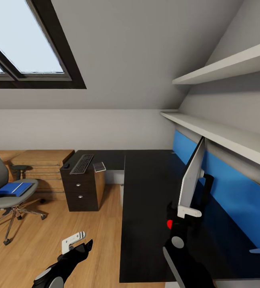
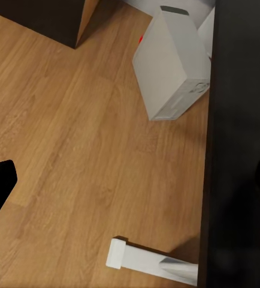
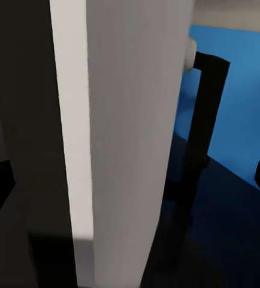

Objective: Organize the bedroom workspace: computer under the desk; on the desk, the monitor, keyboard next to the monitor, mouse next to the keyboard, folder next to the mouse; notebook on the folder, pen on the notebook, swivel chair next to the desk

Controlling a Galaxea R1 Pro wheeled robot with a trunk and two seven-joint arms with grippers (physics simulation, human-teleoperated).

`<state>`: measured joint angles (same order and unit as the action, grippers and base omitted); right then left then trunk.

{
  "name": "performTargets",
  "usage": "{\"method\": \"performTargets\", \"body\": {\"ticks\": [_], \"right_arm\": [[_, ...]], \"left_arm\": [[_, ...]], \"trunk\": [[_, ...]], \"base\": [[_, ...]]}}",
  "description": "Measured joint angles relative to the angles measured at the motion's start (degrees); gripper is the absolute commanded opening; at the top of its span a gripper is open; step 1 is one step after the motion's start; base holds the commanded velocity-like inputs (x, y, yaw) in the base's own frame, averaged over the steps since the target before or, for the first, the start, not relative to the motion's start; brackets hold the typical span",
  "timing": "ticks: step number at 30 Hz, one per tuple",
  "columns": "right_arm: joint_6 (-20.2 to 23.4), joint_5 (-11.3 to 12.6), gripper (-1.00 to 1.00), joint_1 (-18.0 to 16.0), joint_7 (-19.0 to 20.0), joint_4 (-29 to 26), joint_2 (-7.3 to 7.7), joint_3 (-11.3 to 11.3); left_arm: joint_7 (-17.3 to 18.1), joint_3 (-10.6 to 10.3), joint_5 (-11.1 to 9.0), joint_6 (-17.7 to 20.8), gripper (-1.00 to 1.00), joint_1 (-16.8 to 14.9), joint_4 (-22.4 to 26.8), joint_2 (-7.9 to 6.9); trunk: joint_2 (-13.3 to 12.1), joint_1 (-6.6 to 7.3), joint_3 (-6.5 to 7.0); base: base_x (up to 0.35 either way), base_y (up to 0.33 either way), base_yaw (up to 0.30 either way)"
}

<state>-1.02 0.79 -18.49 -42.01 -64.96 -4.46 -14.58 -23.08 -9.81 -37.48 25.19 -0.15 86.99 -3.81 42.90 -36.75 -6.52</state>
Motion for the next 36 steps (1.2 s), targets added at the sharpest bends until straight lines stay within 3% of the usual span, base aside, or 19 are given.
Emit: {"method": "performTargets", "body": {"ticks": [7,17,36], "right_arm": [[0.42,0.00,1.00,0.00,0.01,0.01,0.00,1.38],[0.46,-0.01,1.00,-0.05,0.03,0.13,0.00,1.48],[0.48,-0.18,1.00,-0.09,0.21,1.58,-0.05,1.46]], "left_arm": [[0.00,0.01,0.01,-0.06,1.00,0.00,0.00,0.00],[-0.07,0.07,0.02,-0.27,1.00,0.00,-0.01,0.00],[-0.08,0.07,0.02,-0.29,1.00,0.00,-0.02,-0.01]], "trunk": [[0.00,0.00,0.00],[0.00,0.00,0.00],[0.01,0.00,0.00]], "base": [[0.000,0.000,0.000],[0.000,-0.035,0.000],[0.000,-0.283,0.000]]}}
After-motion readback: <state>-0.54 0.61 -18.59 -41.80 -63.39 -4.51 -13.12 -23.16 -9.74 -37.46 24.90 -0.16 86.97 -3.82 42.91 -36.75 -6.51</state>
